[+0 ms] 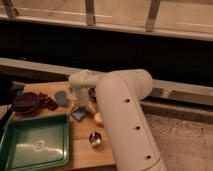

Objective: Place sponge in plastic cup

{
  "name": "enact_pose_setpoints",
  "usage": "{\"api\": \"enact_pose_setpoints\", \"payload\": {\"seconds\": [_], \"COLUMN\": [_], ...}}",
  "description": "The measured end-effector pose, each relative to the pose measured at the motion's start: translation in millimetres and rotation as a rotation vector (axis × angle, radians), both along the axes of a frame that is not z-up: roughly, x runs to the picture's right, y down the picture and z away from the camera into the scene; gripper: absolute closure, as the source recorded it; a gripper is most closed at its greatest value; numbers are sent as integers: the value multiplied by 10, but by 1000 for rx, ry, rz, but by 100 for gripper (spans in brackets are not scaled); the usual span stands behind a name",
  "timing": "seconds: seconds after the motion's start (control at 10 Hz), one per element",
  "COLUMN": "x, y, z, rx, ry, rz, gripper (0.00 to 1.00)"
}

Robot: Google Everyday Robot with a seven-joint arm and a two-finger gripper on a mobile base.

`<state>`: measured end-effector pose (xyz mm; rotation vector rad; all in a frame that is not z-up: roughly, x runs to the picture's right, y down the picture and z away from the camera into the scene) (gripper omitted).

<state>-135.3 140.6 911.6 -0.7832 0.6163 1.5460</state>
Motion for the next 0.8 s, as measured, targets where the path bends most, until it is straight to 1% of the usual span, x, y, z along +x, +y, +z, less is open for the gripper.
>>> {"api": "enact_pose_setpoints", "payload": {"seconds": [0.4, 0.5, 0.8], "x": [31, 42, 39], "y": [-69, -72, -75], "z": [-68, -90, -123], "rx": [5, 4, 3], "ry": [1, 3, 2], "rz": [0, -2, -2], "gripper": [93, 99, 100]}}
